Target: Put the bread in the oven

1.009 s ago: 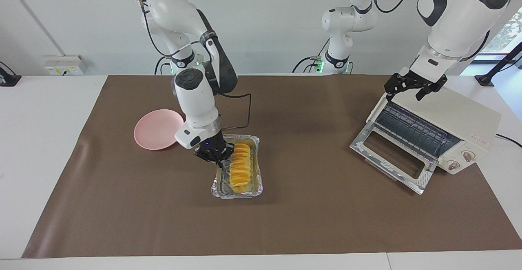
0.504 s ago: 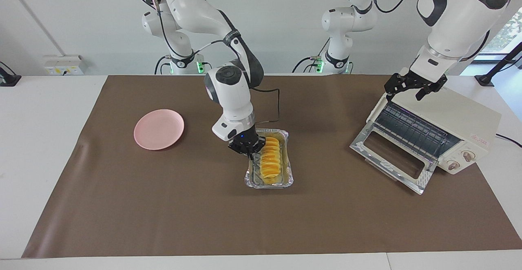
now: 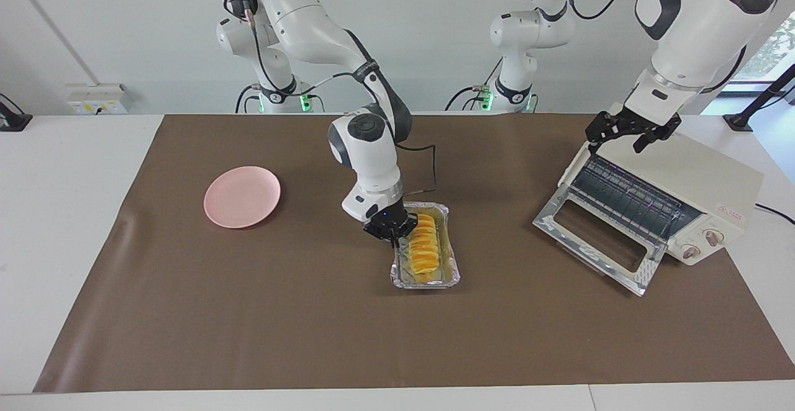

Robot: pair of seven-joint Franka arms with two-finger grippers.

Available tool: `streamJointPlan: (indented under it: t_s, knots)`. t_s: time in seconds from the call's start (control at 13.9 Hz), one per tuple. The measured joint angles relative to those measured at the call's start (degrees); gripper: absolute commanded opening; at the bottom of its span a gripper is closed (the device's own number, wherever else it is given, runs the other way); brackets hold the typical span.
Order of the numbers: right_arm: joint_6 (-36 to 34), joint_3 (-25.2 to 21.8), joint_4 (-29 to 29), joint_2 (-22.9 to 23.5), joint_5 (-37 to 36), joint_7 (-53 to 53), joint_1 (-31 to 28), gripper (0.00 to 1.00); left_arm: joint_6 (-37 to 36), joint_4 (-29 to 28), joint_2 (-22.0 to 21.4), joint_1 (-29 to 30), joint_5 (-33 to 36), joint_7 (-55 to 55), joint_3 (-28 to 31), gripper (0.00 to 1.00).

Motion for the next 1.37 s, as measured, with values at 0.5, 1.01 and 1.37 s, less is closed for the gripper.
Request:
streamJointPlan:
  t_s: [0.5, 1.01, 1.37]
  knots:
    - [-6.4, -1.5, 3.8, -0.9, -0.8, -0.1, -1.1, 1.0, 0.1, -0.6, 0.0, -0.1, -0.8, -0.4, -0.6, 1.0]
    - [-27.2, -1.9, 4.2, -13.9, -1.0, -21.6, -14.9, 1.0, 6.1, 1.5, 8.3, -12.3, -5.5, -20.4, -1.3, 1.0]
    - [-47.1, -1.9, 3.7, -26.6, -1.1, -32.7, -26.6, 1.0, 11.1, 22.8, 30.0, -26.6, -5.5, -39.8, 1.5, 1.0]
